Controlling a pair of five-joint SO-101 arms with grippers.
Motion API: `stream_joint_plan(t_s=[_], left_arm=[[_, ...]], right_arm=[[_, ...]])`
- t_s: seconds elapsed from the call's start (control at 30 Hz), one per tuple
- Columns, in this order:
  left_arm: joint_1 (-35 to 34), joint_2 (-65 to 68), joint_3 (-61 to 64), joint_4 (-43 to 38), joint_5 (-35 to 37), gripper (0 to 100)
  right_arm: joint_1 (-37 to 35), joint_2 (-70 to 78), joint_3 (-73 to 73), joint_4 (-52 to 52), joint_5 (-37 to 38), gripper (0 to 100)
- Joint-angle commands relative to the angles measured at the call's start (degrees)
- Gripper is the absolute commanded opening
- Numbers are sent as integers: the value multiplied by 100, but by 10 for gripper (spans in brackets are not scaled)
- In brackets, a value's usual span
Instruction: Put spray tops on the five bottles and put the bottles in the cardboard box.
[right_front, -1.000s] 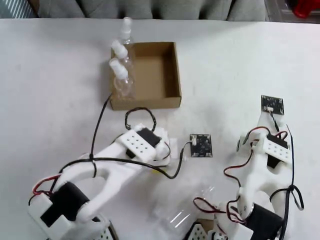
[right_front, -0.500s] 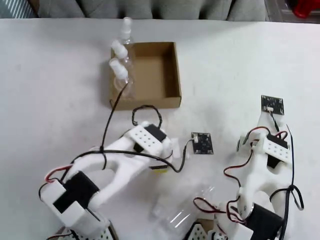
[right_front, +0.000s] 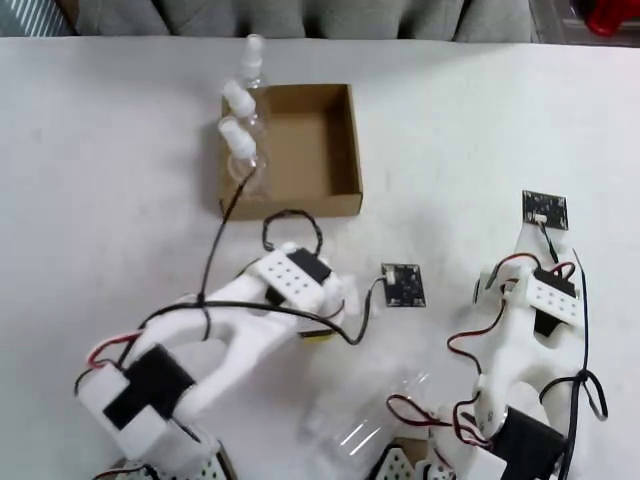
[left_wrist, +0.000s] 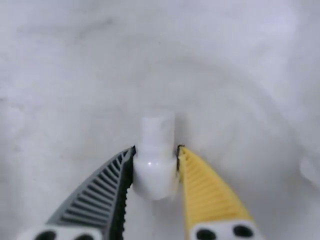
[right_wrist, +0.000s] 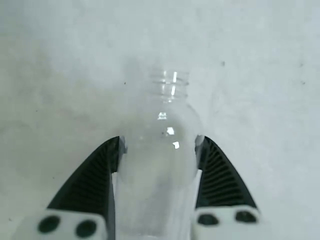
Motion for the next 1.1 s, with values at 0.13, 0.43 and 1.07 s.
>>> stream_joint_plan(t_s=[0.13, 0.43, 1.07], left_arm=[[-558, -2202, 510, -26, 976, 20], [-1323, -3741, 501, -26, 2347, 22], [-4919, -6967, 352, 26, 4589, 22]], right_arm=[[-382, -365, -360, -31, 0, 16], [-1182, -1789, -800, -163, -53, 16], [-4312, -5209, -738, -690, -1187, 16]])
